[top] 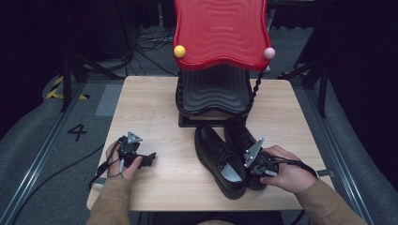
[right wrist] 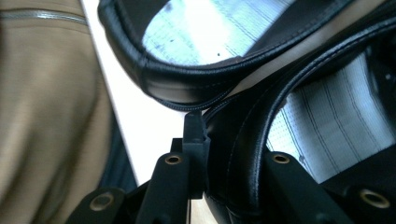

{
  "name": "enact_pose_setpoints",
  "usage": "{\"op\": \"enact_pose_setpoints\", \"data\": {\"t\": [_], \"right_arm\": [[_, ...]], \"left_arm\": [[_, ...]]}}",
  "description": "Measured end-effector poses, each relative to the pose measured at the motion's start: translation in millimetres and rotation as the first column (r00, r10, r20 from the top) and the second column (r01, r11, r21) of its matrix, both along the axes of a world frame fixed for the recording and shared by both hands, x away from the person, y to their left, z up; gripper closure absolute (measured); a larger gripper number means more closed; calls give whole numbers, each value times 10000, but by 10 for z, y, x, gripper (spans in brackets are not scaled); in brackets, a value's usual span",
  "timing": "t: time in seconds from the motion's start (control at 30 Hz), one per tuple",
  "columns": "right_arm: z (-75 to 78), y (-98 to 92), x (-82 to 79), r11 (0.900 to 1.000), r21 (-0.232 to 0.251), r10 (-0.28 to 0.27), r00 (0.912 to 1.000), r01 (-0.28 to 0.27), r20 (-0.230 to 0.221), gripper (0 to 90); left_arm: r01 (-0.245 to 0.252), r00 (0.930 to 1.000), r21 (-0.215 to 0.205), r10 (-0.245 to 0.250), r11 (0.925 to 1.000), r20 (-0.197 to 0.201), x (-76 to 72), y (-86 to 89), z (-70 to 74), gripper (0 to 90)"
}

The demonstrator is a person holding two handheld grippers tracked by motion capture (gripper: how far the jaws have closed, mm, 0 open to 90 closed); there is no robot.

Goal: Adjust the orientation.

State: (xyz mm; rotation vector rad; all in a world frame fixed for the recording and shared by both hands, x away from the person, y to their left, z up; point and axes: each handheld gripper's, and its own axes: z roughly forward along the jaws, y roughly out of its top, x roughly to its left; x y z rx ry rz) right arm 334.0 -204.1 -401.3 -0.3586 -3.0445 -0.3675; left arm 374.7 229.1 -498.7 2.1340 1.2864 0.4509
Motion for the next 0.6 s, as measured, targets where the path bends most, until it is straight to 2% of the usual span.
{"op": "enact_pose_setpoints", "data": {"t": [0.1, 0.2, 0.27, 0.33, 0.43, 0.6], "right_arm": [[-8, 19, -26, 10000, 11, 47, 10000, -47, -40, 788], [-32, 14, -32, 9999, 45, -159, 9997, 159, -160, 786], [-79, 31, -39, 9996, -256, -83, 10000, 83, -9, 733], [-83, 41, -43, 9996, 33, -276, 9995, 276, 143, 704], [-2, 18, -30, 9973, 434, -608, 9975, 592, 354, 667], [103, -40, -16, 9894, 758, -1269, 9912, 1238, 373, 633]], "left_arm": [[-2, 10000, 5, 2, 10000, 8, 0, 0, 0, 1], [-1, 10000, 6, 1, 10000, 6, 0, 0, 0, 1], [-3, 10000, -3, 3, 10000, 3, 0, 0, 0, 1], [-1, 10000, -1, 1, 10000, 4, 0, 0, 0, 1], [1, 10000, 7, -1, 10000, 3, 0, 0, 0, 1], [5, 10000, -1, -5, 10000, -4, 0, 0, 0, 1]]}}
